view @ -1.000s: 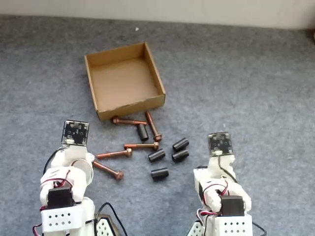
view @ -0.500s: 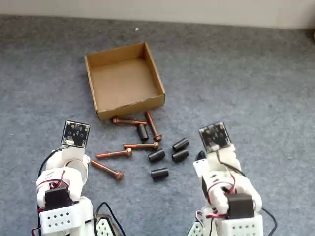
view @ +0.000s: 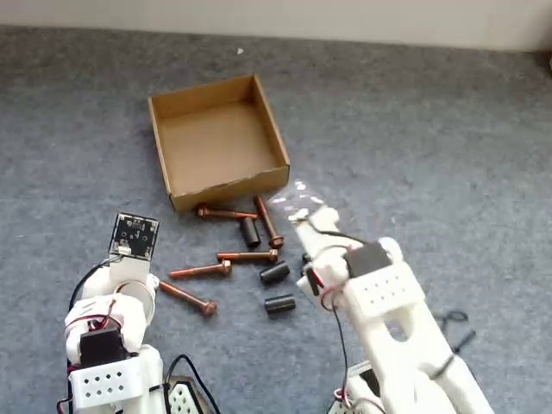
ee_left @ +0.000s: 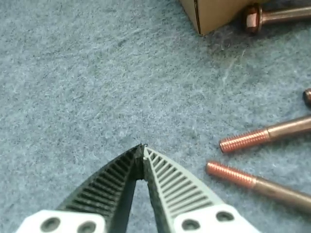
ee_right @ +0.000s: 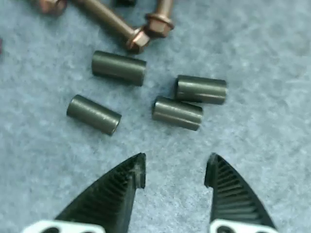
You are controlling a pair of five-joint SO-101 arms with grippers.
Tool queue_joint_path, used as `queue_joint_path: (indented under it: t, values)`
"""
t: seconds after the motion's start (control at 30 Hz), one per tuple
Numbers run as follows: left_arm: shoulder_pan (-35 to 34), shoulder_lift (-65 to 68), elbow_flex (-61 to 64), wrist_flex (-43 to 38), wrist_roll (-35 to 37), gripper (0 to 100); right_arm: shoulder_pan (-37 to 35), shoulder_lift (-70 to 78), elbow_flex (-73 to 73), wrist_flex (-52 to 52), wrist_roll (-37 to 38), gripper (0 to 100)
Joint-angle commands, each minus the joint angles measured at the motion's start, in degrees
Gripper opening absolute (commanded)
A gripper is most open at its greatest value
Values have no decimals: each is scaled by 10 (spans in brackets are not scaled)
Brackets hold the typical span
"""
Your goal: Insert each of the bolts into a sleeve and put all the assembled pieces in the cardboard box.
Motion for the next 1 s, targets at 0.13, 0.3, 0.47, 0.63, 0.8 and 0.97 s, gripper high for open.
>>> queue_joint_path:
  t: [0.13,0.3,0.47,0.63,0.8,0.97]
  values:
    - [-5,-3,-4,0,-5,21,-20,104,-48,-74,154,203]
    - [-5,-3,-4,0,-5,21,-20,141,-48,-124,169,203]
    - [-5,-3,-3,0,-5,21,-20,174,-48,-160,170,203]
    - [-5,-3,-3,0,-5,21,-18,224,-47,-159,213,203]
    - [-5,-3,-3,0,-5,21,-15,256,-46,-155,217,202]
    - [-5,-3,-3,0,-5,21,-5,245,-48,-116,217,202]
